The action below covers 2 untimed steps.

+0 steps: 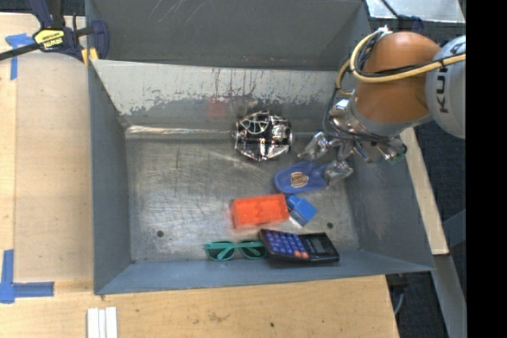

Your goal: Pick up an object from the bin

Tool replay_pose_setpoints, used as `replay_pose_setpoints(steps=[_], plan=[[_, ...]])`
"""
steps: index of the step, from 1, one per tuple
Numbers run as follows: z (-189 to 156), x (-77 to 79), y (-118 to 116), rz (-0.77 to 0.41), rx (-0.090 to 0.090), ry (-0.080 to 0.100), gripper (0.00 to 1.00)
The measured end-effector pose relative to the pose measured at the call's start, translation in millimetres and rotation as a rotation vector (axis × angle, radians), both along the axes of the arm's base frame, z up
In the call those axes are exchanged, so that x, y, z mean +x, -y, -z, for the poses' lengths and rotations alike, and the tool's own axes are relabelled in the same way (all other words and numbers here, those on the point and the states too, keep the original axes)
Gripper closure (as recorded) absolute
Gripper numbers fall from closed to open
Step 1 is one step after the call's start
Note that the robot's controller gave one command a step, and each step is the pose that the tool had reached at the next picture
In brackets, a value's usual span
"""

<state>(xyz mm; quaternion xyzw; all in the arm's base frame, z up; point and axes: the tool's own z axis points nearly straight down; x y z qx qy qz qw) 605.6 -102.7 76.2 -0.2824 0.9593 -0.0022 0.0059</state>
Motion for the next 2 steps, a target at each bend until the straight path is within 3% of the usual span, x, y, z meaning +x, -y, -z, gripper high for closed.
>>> replay_pose_setpoints(steps=[2], plan=[[-21.7, -2.8, -0.6, 0.001, 0.002, -0.015, 1.0]])
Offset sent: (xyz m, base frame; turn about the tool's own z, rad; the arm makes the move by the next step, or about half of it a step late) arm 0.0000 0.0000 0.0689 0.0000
